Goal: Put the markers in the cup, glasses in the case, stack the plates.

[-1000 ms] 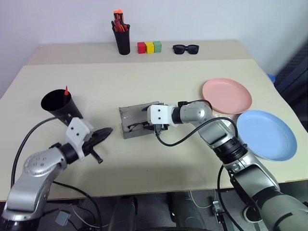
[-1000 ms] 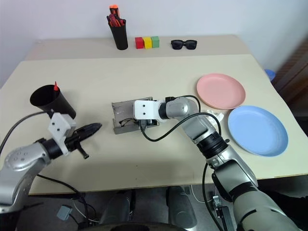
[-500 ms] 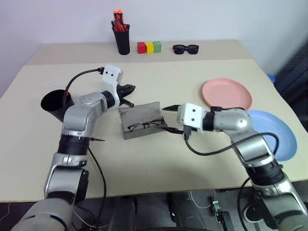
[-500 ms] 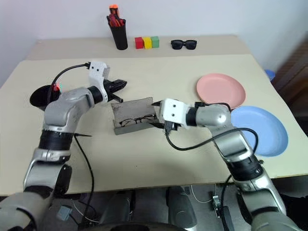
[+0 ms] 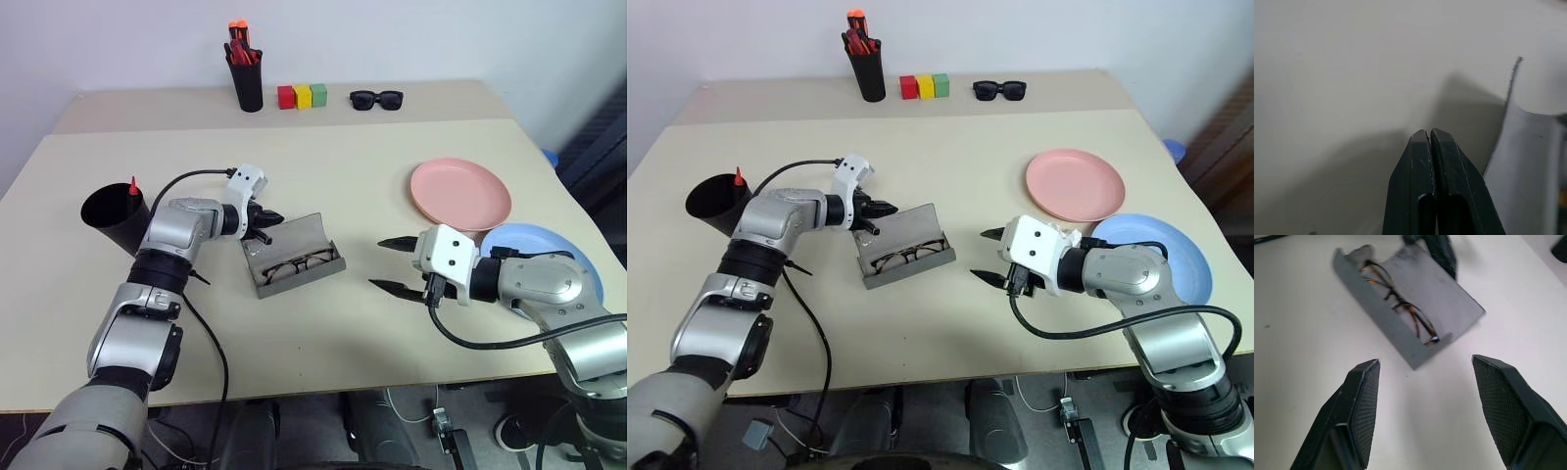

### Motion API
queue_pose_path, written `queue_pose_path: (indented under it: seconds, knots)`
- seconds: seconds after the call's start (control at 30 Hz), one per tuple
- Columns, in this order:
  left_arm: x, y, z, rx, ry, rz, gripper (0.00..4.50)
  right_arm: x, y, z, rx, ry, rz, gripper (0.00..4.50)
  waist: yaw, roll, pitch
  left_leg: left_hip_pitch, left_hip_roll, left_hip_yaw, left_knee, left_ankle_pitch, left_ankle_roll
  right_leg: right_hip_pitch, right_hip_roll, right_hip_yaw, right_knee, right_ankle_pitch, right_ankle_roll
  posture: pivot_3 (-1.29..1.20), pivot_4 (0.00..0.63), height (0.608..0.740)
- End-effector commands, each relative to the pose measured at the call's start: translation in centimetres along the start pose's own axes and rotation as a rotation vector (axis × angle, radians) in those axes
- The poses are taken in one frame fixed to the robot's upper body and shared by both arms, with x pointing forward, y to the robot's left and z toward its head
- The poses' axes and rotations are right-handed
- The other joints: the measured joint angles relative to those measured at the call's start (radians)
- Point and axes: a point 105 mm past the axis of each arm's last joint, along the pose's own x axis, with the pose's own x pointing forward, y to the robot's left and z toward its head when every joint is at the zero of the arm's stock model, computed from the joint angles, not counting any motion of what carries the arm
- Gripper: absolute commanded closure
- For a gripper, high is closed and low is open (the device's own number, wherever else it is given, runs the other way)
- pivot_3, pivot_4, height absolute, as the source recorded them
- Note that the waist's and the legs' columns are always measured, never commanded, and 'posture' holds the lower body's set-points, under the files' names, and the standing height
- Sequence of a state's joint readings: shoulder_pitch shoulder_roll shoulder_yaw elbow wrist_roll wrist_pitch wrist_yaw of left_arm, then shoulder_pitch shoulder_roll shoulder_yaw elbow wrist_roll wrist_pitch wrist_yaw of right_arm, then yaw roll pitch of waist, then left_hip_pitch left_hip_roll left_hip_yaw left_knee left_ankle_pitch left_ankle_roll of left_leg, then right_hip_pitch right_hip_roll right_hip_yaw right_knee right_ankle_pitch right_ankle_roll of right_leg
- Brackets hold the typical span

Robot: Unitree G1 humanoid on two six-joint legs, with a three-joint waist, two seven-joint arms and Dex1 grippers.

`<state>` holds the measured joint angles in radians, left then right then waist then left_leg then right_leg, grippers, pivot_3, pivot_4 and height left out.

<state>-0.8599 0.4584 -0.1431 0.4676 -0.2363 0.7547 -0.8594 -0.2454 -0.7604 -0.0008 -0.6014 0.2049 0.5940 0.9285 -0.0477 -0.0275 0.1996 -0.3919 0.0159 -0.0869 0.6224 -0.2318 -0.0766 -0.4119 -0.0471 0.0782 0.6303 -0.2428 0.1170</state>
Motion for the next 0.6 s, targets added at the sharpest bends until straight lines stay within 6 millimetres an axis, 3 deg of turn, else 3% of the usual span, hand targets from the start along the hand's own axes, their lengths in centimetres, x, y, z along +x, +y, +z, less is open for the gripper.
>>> queue_pose_path:
  seconds: [0.03, 0.33, 0.6]
  knots:
    - [-1.4, -2.3, 0.9, 0.065, -0.061, -0.12, 4.45, -0.3, -1.7, 0.2, 0.023, -0.038, -0.1, 1.47, 0.003, 0.0, 0.0, 0.0, 0.0, 0.0, 0.0, 0.0, 0.0, 0.0, 0.0, 0.0, 0.0, 0.0, 0.0, 0.0, 0.15, 0.74]
    - [-4.6, -8.7, -0.2, 0.169, -0.114, -0.378, 4.45, 0.6, -3.0, -1.1, 0.067, -0.043, -0.157, 1.47, 0.004, 0.0, 0.0, 0.0, 0.0, 0.0, 0.0, 0.0, 0.0, 0.0, 0.0, 0.0, 0.0, 0.0, 0.0, 0.0, 0.15, 0.74]
    - [-6.3, -10.3, -3.6, 0.217, -0.004, -0.433, 4.45, 0.4, -5.4, -2.3, 0.076, -0.01, -0.267, 1.47, 0.003, 0.0, 0.0, 0.0, 0.0, 0.001, 0.0, 0.0, 0.0, 0.0, 0.0, 0.001, 0.0, -0.002, -0.004, 0.0, 0.15, 0.74]
